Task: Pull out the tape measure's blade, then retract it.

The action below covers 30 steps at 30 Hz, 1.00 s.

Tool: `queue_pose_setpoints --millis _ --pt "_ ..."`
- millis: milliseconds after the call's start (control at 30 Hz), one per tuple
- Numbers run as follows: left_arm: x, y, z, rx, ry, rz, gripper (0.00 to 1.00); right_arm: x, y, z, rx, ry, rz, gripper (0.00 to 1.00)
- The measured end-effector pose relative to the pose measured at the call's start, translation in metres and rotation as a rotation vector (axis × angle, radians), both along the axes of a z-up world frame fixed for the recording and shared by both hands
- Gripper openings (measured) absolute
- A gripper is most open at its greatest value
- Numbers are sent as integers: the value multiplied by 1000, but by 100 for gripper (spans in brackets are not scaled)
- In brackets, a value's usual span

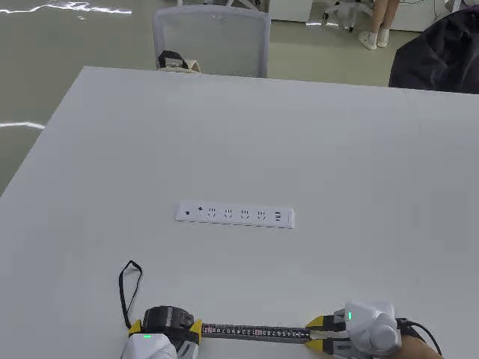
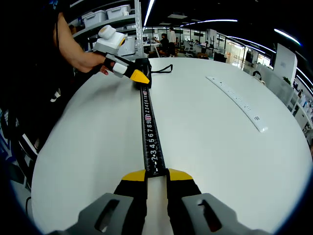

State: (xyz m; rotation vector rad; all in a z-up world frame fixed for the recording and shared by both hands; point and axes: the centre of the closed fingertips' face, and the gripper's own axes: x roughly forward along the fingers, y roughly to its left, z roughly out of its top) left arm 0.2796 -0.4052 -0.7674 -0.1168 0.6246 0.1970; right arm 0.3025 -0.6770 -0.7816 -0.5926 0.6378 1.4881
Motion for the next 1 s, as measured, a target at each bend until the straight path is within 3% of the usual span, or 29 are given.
queue_pose_setpoints --millis 200,467,633,1000 --pt "0 1 3 -8 -3 21 69 0 0 0 -3 1 -4 13" --pt "2 4 3 -68 -27 87 69 0 0 0 -4 -1 -4 13" --pt "1 2 2 -72 -11 99 68 1 0 -2 -5 -7 0 13" --pt "2 2 3 -73 -14 102 67 0 0 -1 -15 -16 3 12"
